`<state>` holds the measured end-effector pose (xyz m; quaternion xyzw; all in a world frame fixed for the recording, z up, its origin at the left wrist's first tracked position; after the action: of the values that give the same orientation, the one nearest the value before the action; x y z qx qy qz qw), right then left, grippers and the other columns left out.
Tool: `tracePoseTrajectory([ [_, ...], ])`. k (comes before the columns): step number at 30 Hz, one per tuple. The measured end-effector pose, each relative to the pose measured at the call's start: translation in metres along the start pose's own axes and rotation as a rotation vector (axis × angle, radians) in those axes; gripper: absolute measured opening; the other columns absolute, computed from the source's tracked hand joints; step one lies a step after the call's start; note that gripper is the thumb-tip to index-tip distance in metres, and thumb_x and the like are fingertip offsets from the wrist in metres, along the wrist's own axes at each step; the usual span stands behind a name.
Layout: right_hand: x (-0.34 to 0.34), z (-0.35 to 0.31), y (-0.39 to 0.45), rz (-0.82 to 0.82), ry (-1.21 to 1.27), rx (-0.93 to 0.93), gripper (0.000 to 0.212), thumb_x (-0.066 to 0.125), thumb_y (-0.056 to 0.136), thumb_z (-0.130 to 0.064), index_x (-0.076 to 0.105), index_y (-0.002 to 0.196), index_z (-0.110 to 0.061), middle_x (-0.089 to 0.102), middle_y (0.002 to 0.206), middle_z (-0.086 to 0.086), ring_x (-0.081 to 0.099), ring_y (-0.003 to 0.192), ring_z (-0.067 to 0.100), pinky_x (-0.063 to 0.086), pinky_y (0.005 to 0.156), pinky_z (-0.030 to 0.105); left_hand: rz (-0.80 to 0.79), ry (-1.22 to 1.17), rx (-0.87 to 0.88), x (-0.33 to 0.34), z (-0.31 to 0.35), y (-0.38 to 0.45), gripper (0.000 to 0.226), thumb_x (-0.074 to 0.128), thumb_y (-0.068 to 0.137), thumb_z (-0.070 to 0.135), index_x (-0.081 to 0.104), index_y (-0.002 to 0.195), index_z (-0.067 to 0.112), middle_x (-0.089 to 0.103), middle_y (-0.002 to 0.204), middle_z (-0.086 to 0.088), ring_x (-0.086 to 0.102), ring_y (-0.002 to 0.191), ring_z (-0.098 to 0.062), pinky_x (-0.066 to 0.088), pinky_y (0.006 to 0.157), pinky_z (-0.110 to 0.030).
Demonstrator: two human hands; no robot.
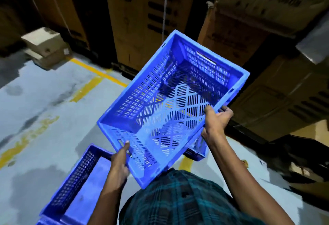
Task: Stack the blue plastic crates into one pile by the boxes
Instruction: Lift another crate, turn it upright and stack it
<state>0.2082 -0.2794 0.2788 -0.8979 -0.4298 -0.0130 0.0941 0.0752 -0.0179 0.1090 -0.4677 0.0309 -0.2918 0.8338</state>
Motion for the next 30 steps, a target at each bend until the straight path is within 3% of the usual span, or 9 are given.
tracePoseTrajectory([
  [2,-0.001,-0.002,0.005,0.015,0.011,0.015,0.045,0.058,0.084,0.009,0.032,0.112,-0.015,0.045,0.086,0.000,0.048,0.060,0.009,0.044,0.054,0.020,-0.008,0.064,0.041,0.017,-0.001,-0.017,0.014,0.065,0.094,0.021,0.063,0.092,0.007,0.065,0.095,-0.017,0.062,0.070,-0.027,0.056,0.072,-0.044],
  [6,-0.010,-0.004,0.011,0.049,0.033,0.065,0.046,0.056,0.083,0.013,0.031,0.112,-0.013,0.044,0.085,-0.001,0.047,0.059,0.011,0.045,0.049,0.020,0.051,0.112,0.156,0.029,0.005,-0.022,0.028,0.064,0.095,0.025,0.054,0.073,0.009,0.057,0.074,-0.012,0.054,0.061,-0.023,0.049,0.060,-0.031],
  [10,-0.030,0.012,0.028,0.090,0.089,0.141,0.045,0.054,0.081,0.014,0.034,0.112,-0.012,0.057,0.093,0.011,0.056,0.063,0.015,0.051,0.056,0.027,0.051,0.128,0.252,0.039,0.017,-0.031,0.031,0.063,0.095,0.029,0.054,0.072,0.011,0.054,0.069,-0.008,0.051,0.060,-0.021,0.047,0.061,-0.029],
  [15,-0.056,0.042,0.045,0.161,0.165,0.318,0.038,0.051,0.072,0.012,0.045,0.105,-0.005,0.056,0.087,0.013,0.057,0.069,0.024,0.048,0.042,0.023,0.042,0.249,0.456,0.058,0.045,-0.044,0.023,0.060,0.096,0.027,0.058,0.080,0.011,0.045,0.069,-0.005,0.039,0.058,-0.016,0.035,0.058,-0.029],
  [17,-0.069,0.053,0.060,0.172,0.150,0.431,0.040,0.053,0.068,0.006,0.050,0.107,-0.004,0.060,0.095,0.015,0.060,0.075,0.027,0.054,0.054,0.033,0.059,0.293,0.517,0.069,0.058,-0.050,0.020,0.063,0.094,0.028,0.063,0.083,0.011,0.046,0.063,-0.001,0.039,0.055,-0.015,0.036,0.055,-0.026],
  [19,-0.076,0.050,0.074,0.037,0.129,0.615,0.052,0.055,0.069,-0.003,0.056,0.121,-0.002,0.065,0.113,0.015,0.066,0.091,0.034,0.057,0.070,0.047,0.107,0.344,0.567,0.084,0.068,-0.055,0.033,0.066,0.085,0.039,0.058,0.068,0.012,0.041,0.054,-0.001,0.037,0.051,-0.017,0.036,0.055,-0.032],
  [22,-0.078,0.038,0.097,-0.103,0.033,0.768,0.041,0.047,0.088,-0.023,0.052,0.124,-0.005,0.062,0.123,0.017,0.062,0.093,0.040,0.048,0.079,0.059,0.197,0.458,0.628,0.111,0.075,-0.069,0.042,0.063,0.074,0.054,0.060,0.068,0.013,0.050,0.053,-0.004,0.048,0.054,-0.028,0.043,0.060,-0.036],
  [27,-0.069,0.029,0.119,-0.122,-0.035,0.850,0.037,0.050,0.094,-0.028,0.042,0.126,-0.012,0.045,0.129,0.020,0.042,0.134,0.046,0.026,0.108,0.069,0.269,0.574,0.815,0.165,0.086,-0.104,0.035,0.062,0.075,0.054,0.066,0.081,0.020,0.068,0.072,-0.009,0.067,0.075,-0.037,0.056,0.076,-0.042],
  [30,-0.071,0.038,0.142,-0.146,-0.056,0.765,0.049,0.059,0.084,-0.028,0.049,0.130,-0.012,0.050,0.129,0.015,0.054,0.115,0.040,0.037,0.100,0.070,0.286,0.690,0.869,0.198,0.082,-0.126,0.032,0.064,0.080,0.047,0.071,0.097,0.020,0.065,0.070,-0.006,0.067,0.084,-0.040,0.052,0.078,-0.037],
])
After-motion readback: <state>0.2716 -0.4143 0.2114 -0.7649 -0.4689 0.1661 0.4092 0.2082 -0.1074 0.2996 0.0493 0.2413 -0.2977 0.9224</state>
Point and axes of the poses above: each hand's wrist, its own y-axis towards the middle knuckle, its own x-axis out of the palm, z = x × y, the point moved 2 cm from there along y, towards the middle knuckle
